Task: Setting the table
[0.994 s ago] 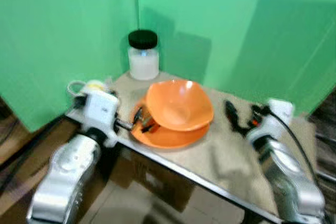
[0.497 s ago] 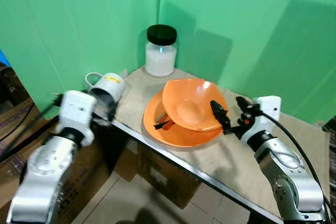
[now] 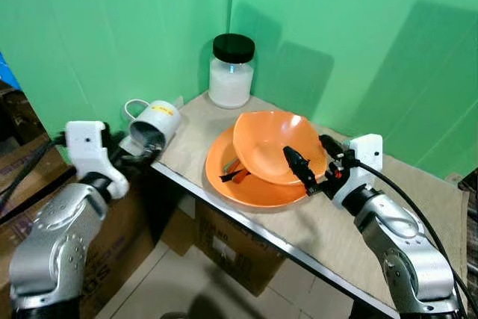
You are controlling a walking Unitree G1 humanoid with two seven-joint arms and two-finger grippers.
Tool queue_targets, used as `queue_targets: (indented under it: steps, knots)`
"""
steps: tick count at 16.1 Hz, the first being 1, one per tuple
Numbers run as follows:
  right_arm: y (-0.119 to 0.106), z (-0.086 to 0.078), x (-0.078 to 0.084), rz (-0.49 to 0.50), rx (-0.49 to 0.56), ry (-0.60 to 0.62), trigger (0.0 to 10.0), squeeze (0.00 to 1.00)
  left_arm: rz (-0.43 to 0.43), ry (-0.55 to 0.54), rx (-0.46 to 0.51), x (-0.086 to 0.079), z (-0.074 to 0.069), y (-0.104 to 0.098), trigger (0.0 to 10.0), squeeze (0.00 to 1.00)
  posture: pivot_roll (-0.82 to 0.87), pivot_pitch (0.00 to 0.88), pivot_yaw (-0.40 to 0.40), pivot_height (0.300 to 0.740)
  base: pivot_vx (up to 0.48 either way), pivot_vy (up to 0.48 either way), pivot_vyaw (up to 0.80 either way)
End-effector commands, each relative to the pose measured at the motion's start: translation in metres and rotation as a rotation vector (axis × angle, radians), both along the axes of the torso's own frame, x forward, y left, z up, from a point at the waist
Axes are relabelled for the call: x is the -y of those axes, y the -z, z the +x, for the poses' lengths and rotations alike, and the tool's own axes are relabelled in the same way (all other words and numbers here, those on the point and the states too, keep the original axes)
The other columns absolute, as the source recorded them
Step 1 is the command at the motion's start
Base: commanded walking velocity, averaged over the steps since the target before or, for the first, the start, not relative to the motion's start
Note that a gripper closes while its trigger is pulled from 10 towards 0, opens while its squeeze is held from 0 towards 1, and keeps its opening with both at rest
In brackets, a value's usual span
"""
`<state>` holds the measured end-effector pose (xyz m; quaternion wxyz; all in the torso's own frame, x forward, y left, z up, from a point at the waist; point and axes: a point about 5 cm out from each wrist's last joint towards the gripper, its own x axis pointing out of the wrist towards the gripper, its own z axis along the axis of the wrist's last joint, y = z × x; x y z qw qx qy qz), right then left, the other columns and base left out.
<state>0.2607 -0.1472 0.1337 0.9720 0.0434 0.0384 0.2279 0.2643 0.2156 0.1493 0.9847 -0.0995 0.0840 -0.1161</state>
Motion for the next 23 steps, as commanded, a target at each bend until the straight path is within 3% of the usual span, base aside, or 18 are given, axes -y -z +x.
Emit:
queue_targets:
  steps: [1, 2, 6, 11, 12, 13, 18, 20, 23]
  knots:
    - [-0.005, 0.002, 0.0, -0.024, 0.027, -0.019, 10.0, 0.0, -0.057, 0.042, -0.028, 0.006, 0.004, 0.002, 10.0, 0.0, 0.15, 0.0, -0.097, 0.74, 0.0, 0.0, 0.0]
    - [-0.005, 0.001, -0.001, -0.041, 0.034, -0.038, 10.0, 0.0, -0.116, 0.006, -0.062, 0.006, 0.013, 0.006, 10.0, 0.0, 0.14, 0.0, -0.092, 0.74, 0.0, 0.0, 0.0]
    - [-0.004, -0.003, -0.005, -0.066, 0.041, -0.085, 10.0, 0.0, -0.11, -0.097, -0.092, -0.006, 0.035, 0.011, 10.0, 0.0, 0.13, 0.0, -0.086, 0.74, 0.0, 0.0, 0.0]
    - [-0.004, -0.003, -0.005, -0.069, 0.041, -0.081, 10.0, 0.0, -0.152, -0.087, -0.1, -0.005, 0.048, 0.015, 10.0, 0.0, 0.12, 0.0, -0.083, 0.74, 0.0, 0.0, 0.0]
    - [-0.004, -0.004, -0.005, -0.071, 0.042, -0.082, 10.0, 0.0, -0.152, -0.079, -0.098, -0.004, 0.05, 0.015, 1.3, 0.0, 0.12, 0.0, -0.081, 0.74, 0.0, 0.0, 0.0]
    - [-0.003, -0.006, -0.006, -0.081, 0.044, -0.104, 10.0, 0.0, -0.153, -0.078, -0.095, -0.003, 0.052, 0.015, 0.0, 0.0, 0.12, 0.0, -0.079, 0.74, 0.0, 0.0, 0.0]
    - [-0.002, -0.02, -0.013, -0.066, 0.037, -0.278, 10.0, 0.0, -0.144, -0.083, -0.081, 0.001, 0.056, 0.014, 0.0, 0.0, 0.12, 0.0, -0.077, 0.74, 0.0, 0.0, 0.0]
    - [-0.002, -0.031, -0.017, -0.028, 0.005, -0.401, 10.0, 0.0, -0.137, -0.082, -0.072, 0.002, 0.058, 0.013, 0.0, 0.0, 0.12, 0.0, -0.075, 0.74, 0.0, 0.0, 0.0]
    - [0.0, -0.04, -0.02, -0.015, -0.023, -0.473, 10.0, 0.0, -0.139, -0.071, -0.073, 0.007, 0.057, 0.012, 0.0, 0.0, 0.12, 0.0, -0.075, 0.74, 0.0, 0.0, 0.0]
